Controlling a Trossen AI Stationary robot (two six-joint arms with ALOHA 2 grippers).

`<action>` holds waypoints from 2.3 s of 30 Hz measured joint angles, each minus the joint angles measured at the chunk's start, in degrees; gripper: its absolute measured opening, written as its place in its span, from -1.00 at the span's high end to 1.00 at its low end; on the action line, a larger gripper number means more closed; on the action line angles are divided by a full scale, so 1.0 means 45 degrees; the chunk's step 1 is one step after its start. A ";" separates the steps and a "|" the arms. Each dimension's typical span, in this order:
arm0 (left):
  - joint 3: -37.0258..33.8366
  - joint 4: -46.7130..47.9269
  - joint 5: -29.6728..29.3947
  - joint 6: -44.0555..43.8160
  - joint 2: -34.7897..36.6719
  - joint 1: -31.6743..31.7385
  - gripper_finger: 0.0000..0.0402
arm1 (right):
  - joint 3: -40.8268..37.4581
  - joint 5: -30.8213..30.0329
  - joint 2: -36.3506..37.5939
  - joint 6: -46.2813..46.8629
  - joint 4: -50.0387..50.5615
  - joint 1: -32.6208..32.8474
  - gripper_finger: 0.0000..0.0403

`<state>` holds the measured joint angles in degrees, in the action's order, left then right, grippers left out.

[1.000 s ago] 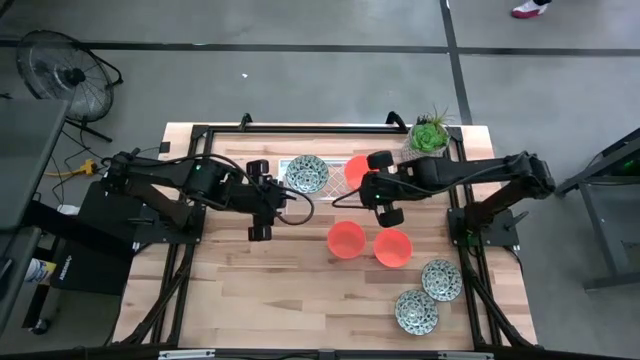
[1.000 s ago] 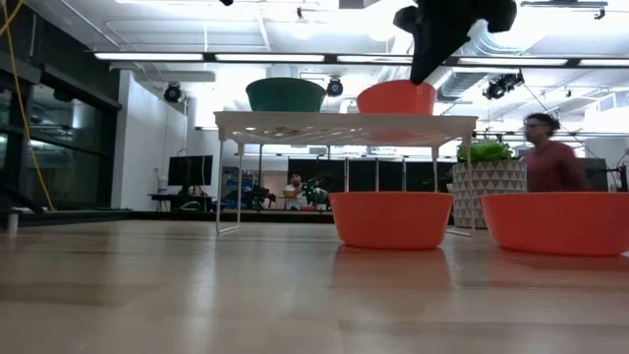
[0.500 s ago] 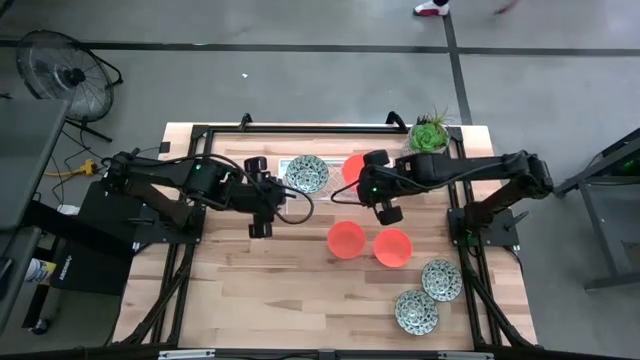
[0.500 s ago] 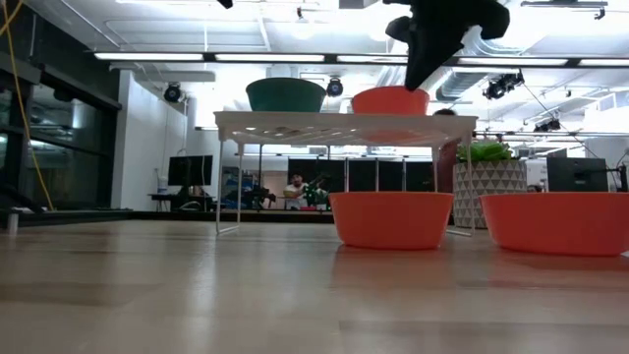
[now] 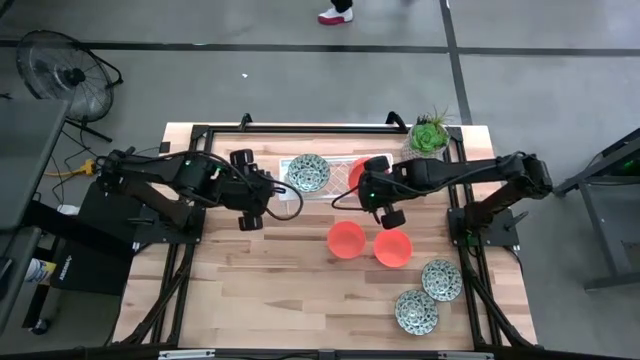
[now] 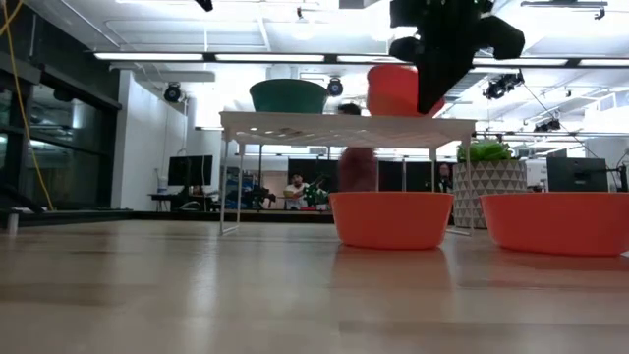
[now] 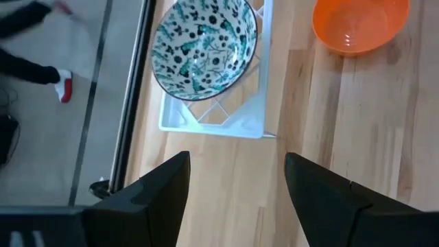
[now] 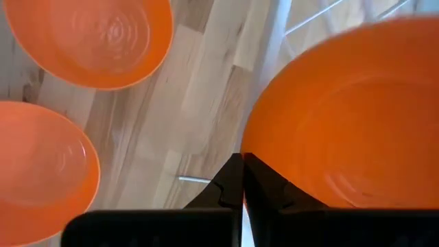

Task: Pick & Place Mini bowls
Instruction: Put the left orange bowl on the shelf, then stack the right orange bowl on top of the other other orange bowl on the shelf

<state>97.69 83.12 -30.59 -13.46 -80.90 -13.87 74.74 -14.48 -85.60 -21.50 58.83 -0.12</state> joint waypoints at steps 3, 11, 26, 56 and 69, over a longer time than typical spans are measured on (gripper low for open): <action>0.0028 0.0012 -0.0006 -0.0122 0.0091 -0.0005 -0.16 | 0.0609 -0.0015 0.0005 -0.0013 0.0179 0.0000 1.00; 0.0024 0.0117 -0.0017 -0.0086 0.0057 -0.0005 -0.16 | 0.1761 -0.0030 0.0011 -0.0189 0.0681 0.0000 1.00; 0.0024 0.0238 -0.0141 -0.0081 0.0062 -0.0005 -0.15 | 0.1768 -0.0315 0.0010 -0.0021 0.0620 0.0006 1.00; -1.0263 -0.8050 -0.0609 -0.0953 0.7420 -0.0008 -0.15 | 0.2069 0.0169 0.5671 0.5943 0.4235 0.0184 0.08; -1.6130 -1.2610 -0.1890 -0.1101 1.3065 -0.0007 -0.15 | 0.0160 0.1452 0.6445 0.6814 0.4045 0.0481 0.19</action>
<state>25.10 26.37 -39.09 -18.41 -22.11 -13.90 75.46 -7.94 -56.60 9.17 77.03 2.04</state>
